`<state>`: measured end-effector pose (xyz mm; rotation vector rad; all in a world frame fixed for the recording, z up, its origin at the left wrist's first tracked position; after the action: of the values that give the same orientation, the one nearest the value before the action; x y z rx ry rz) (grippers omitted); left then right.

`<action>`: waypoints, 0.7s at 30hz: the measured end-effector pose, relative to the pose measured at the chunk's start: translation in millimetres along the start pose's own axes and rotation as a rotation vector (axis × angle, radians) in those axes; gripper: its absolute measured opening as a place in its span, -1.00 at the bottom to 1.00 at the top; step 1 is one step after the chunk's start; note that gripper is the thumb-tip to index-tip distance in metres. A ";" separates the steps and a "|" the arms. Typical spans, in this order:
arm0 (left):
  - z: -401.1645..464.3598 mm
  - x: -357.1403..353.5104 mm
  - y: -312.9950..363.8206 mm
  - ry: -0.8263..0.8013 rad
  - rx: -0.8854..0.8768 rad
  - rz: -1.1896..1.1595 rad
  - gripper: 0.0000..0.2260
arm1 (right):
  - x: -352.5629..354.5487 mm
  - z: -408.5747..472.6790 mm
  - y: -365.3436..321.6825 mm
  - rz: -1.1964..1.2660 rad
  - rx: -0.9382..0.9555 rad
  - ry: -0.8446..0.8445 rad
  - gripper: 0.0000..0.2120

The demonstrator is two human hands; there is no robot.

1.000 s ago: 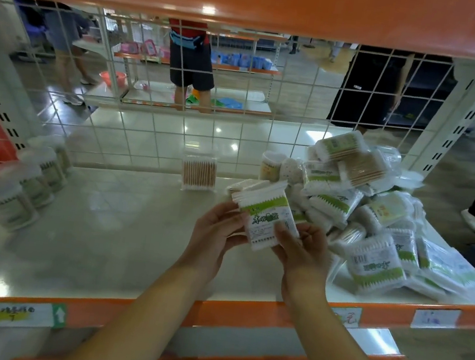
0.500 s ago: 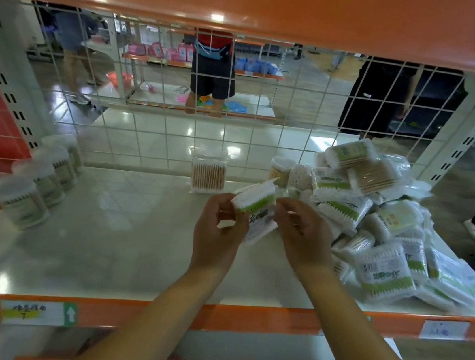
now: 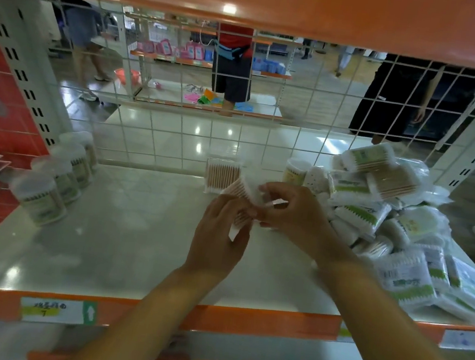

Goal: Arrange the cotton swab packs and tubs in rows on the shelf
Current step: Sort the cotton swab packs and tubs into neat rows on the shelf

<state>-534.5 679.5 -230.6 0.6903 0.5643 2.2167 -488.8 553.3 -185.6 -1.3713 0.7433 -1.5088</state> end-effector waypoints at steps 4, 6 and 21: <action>5.5 9.4 -11.9 -0.117 -0.056 0.114 -0.72 | -8.6 16.1 -1.0 -0.191 0.091 -0.024 -0.65; 8.9 14.0 -18.2 -0.186 -0.105 0.203 -0.73 | -12.8 27.1 -2.3 -0.293 0.167 -0.005 -0.75; 1.6 41.2 -73.3 -0.391 0.001 0.385 -0.74 | -68.4 90.9 9.6 -0.547 0.414 -0.041 -0.78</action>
<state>-519.9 757.2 -259.2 1.2836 0.2467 2.3318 -402.5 625.7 -204.4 -1.3316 0.0028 -1.9131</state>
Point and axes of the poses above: each hand's wrist, its own z-axis towards the middle knuckle, its own x-axis out of the back of the hand, y = z × x, the point moved 4 cm from there along z, towards the middle knuckle, and after that the axes turned 10 degrees about y, right-handed, at the moved point
